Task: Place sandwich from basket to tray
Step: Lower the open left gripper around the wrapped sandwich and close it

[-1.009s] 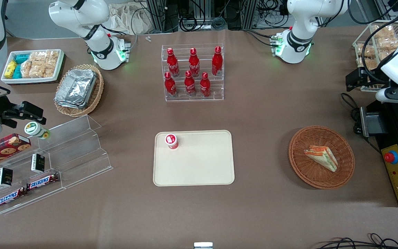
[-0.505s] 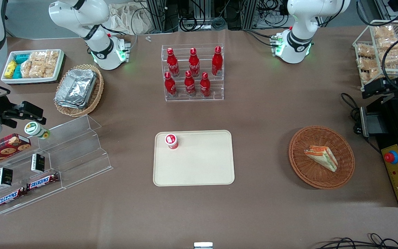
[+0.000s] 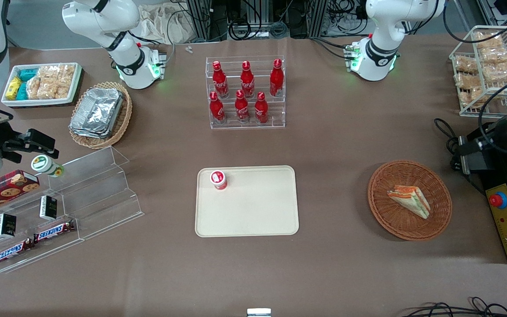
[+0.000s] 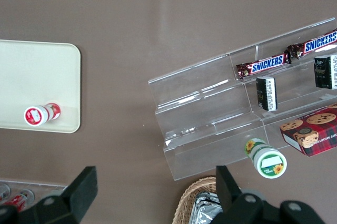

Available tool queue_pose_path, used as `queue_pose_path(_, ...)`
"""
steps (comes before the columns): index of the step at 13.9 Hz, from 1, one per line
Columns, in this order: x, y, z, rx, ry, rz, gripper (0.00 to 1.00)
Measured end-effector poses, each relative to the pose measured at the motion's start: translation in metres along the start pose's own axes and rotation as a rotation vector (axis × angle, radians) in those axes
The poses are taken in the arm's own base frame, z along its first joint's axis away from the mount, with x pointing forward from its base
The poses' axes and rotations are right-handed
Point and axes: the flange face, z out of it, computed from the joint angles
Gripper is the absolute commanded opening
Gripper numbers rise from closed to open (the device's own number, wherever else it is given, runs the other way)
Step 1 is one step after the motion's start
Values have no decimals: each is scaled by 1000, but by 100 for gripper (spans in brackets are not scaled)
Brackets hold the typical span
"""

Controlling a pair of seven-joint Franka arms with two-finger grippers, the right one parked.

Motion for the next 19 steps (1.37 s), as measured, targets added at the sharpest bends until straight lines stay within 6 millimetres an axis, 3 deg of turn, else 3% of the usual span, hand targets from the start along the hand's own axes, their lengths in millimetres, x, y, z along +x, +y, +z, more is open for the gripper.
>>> queue_pose_path(2,17,11,39,13,-2,-123,100)
queue_pose_path(4,30,34,82,34,-4,-232,100)
queue_pose_path(8,40,70,158,150,5,-347,100)
queue_pose_path(11,48,75,184,156,21,-385,100)
queue_pose_path(16,57,72,197,143,40,-406,100)
queue_pose_path(19,61,74,226,135,23,-422,100)
